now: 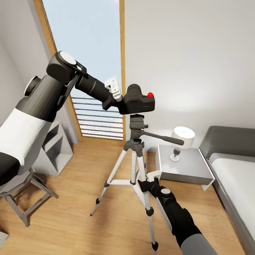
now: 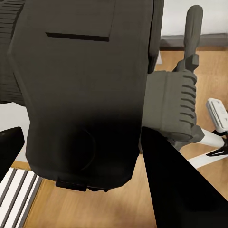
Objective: Attach the digital camera to the camera tripod in the bedroom.
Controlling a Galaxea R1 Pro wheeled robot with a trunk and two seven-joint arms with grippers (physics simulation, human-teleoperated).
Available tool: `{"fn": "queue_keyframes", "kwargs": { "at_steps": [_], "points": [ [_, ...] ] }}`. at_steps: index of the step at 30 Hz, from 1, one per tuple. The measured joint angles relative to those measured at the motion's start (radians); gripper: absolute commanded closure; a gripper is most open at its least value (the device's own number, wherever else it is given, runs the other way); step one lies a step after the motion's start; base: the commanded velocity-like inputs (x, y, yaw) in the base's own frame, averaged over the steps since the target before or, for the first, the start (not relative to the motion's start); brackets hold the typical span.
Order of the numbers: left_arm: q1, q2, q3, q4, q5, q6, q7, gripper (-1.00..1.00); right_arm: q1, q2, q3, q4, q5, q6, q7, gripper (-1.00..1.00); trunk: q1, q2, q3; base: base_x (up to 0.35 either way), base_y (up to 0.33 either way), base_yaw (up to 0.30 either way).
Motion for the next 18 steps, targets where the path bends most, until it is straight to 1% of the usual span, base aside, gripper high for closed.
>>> {"fn": "queue_keyframes", "kwargs": {
  "at_steps": [6,18],
  "points": [
    [0.0,-0.003,-0.011,-0.001,0.0,0.001,0.001,1.0,0.0,0.0,0.0,0.0,0.0,0.0,0.001,1.0,0.0,0.0,0.0,0.0,0.0,0.0],
    [-0.001,-0.007,-0.013,0.0,0.001,0.001,0.0,1.0,0.0,0.0,0.0,0.0,0.0,0.0,0.0,1.0,0.0,0.0,0.0,0.0,0.0,0.0]
  ]
}}
